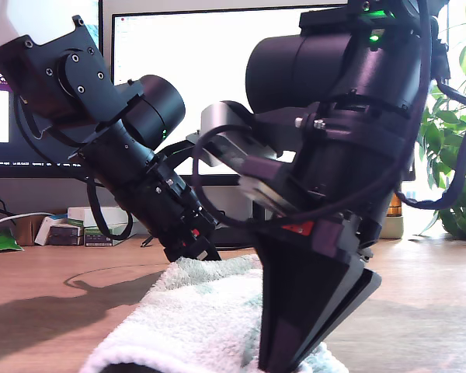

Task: Fold the tea towel to a neat square and place it to the right

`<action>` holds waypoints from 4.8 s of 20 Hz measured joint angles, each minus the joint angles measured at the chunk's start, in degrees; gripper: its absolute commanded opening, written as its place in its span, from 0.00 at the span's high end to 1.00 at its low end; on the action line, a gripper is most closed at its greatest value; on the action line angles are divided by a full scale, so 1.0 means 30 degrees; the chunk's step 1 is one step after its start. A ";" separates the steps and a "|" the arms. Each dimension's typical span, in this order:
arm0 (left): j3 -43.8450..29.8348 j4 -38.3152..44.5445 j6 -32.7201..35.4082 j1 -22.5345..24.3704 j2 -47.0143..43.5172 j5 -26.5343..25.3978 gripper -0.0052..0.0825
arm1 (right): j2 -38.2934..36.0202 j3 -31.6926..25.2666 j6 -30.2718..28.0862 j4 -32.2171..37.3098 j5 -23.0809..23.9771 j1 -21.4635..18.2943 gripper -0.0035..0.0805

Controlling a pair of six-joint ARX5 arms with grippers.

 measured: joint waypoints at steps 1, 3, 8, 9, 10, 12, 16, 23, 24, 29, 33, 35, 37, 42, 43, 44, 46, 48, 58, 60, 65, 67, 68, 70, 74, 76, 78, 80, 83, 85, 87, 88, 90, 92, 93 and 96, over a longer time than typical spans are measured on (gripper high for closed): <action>0.0000 0.0044 0.0255 0.0000 0.0029 -0.0058 0.97 | 0.0000 -0.0022 0.0007 0.0036 -0.0015 -0.0007 0.97; 0.0080 0.0029 0.0707 0.0095 0.0036 -0.0714 0.97 | 0.0000 -0.0022 0.0007 0.0029 -0.0015 -0.0007 0.97; 0.0831 -0.0576 0.0721 0.0597 0.0233 -0.1501 0.97 | 0.0000 -0.0022 0.0007 -0.0058 -0.0007 -0.0007 0.97; 0.1020 -0.0685 0.0721 0.0641 0.0306 -0.1523 0.97 | 0.0000 -0.0022 0.0007 -0.0058 -0.0022 -0.0007 0.97; 0.1129 -0.0714 0.0721 0.0707 0.0321 -0.1574 0.97 | 0.0000 -0.0022 0.0007 -0.0051 -0.0022 -0.0007 0.97; 0.1370 -0.0758 0.0721 0.0714 0.0321 -0.1603 0.97 | 0.0000 -0.0022 0.0015 0.0058 -0.0029 -0.0007 0.97; 0.1902 -0.0940 0.0707 0.0714 0.0321 -0.1632 0.97 | 0.0000 -0.0124 0.0080 0.0539 -0.0073 -0.0007 0.97; 0.3184 -0.2703 0.0707 0.0736 0.0284 -0.1858 0.97 | 0.0102 0.0182 0.0430 0.0080 0.0044 -0.0007 0.97; 0.3191 -0.2892 0.0699 0.0743 0.0160 -0.1865 0.97 | 0.0102 0.0313 0.0430 -0.0291 0.0095 -0.0007 0.97; 0.3191 -0.4014 0.0226 0.0991 -0.2084 -0.1617 0.97 | 0.0102 0.0401 0.0430 -0.0750 0.0481 -0.0007 0.97; 0.3235 -0.4583 -0.0255 0.1246 -0.3963 -0.1188 0.97 | 0.0102 0.0408 0.0510 -0.0335 0.0576 -0.0007 0.97; 0.3242 -0.5115 -0.0364 0.1370 -0.4102 -0.1056 0.97 | 0.0095 0.0539 0.0510 -0.0393 0.0692 -0.0007 0.97; 0.3242 -0.5552 -0.0736 0.1370 -0.4102 -0.0947 0.97 | 0.0066 0.0765 0.0517 -0.0401 0.1064 -0.0007 0.97; 0.3242 -0.6339 -0.1144 0.1370 -0.4641 -0.0845 0.97 | -0.0270 0.0925 0.0503 -0.0794 0.1596 -0.0007 0.97; 0.3242 -0.6499 -0.1253 0.1370 -0.4911 -0.0845 0.97 | -0.0539 0.0925 0.0503 -0.0787 0.1749 -0.0007 0.97; 0.3242 -0.6637 -0.1311 0.1370 -0.5238 -0.0845 0.97 | -0.0947 0.0925 0.0503 -0.0809 0.2113 -0.0007 0.97; 0.3242 -0.6951 -0.1741 0.1370 -0.5916 -0.0845 0.97 | -0.1938 0.0925 0.0503 -0.0903 0.2783 -0.0022 0.97; 0.3242 -0.7708 -0.2004 0.1370 -0.6703 -0.0721 0.97 | -0.2805 0.0933 0.0488 -0.1209 0.3577 -0.0022 0.97; -0.0452 -0.9122 -0.5020 0.1370 -1.3551 0.0816 0.97 | -0.6703 0.0925 0.1253 0.1005 0.6462 -0.0335 0.97; -0.2470 -0.7730 -0.5625 0.1370 -1.4921 0.0962 0.97 | -0.8422 0.0554 0.1042 0.2004 0.7191 -0.0328 0.97; -0.7519 -0.4473 -0.7242 0.1362 -1.9533 0.1953 0.97 | -1.2845 -0.3861 0.1035 0.4845 0.7417 -0.0131 0.97; -0.8765 -0.4299 -0.7905 0.1355 -2.1376 0.2295 0.97 | -1.4702 -0.5508 0.1035 0.4677 0.7439 0.0095 0.97; -0.9326 -0.4291 -0.8313 0.1304 -2.2177 0.2361 0.97 | -1.5628 -0.6025 0.1049 0.4510 0.7439 0.0124 0.97; -1.0265 -0.4575 -0.8998 0.0925 -2.3416 0.2499 0.97 | -1.7384 -0.6557 0.1049 0.3745 0.7446 0.0175 0.97; -1.0899 -0.6317 -0.9464 -0.0772 -2.4327 0.2645 0.97 | -1.8608 -0.6761 0.1035 0.1042 0.7468 0.0372 0.97; -1.0899 -0.6870 -0.9632 -0.1384 -2.4327 0.2652 0.97 | -1.8251 -0.6790 0.1035 0.0940 0.7468 0.0364 0.97; -1.0899 -0.7548 -0.9661 -0.1654 -2.4327 0.2652 0.97 | -1.8229 -0.6790 0.1035 0.0947 0.7468 0.0364 0.97; -1.0899 -0.8633 -0.8743 -0.1814 -2.4327 0.2645 0.97 | -1.8258 -0.6790 0.1020 0.1100 0.7475 0.0364 0.97; -1.0899 -0.9573 -0.6798 -0.2040 -2.4327 0.2645 0.90 | -1.8258 -0.6790 -0.1071 0.1246 0.7402 0.0379 0.96; -1.0899 -0.9865 -0.4962 -0.2280 -2.4312 0.2630 0.62 | -1.8156 -0.6790 -0.4189 0.1231 0.6528 0.0466 0.80; -1.0907 -1.0360 -0.2506 -0.2739 -2.3897 0.2368 0.51 | -1.7704 -0.6790 -0.6965 0.1217 0.5923 0.0605 0.63; -1.0899 -1.0564 -0.1450 -0.3016 -2.3511 0.2178 0.51 | -1.7325 -0.6790 -0.8145 0.1115 0.5807 0.0750 0.62; -1.0899 -1.0644 0.0401 -0.3541 -2.2367 0.1792 0.51 | -1.6407 -0.6790 -1.0768 0.1078 0.5792 0.0889 0.61; -1.0899 -1.0659 0.2477 -0.4044 -2.1230 0.1559 0.51 | -1.5409 -0.6790 -1.3318 0.1290 0.6171 0.0984 0.57; -1.0907 -1.0666 0.3337 -0.4313 -2.0728 0.1348 0.51 | -1.5008 -0.6790 -1.3857 0.1472 0.6331 0.0984 0.55; -1.0899 -1.0717 0.6331 -0.4779 -1.9402 0.0933 0.48 | -1.4309 -0.6790 -1.4535 0.1581 0.6615 0.0984 0.53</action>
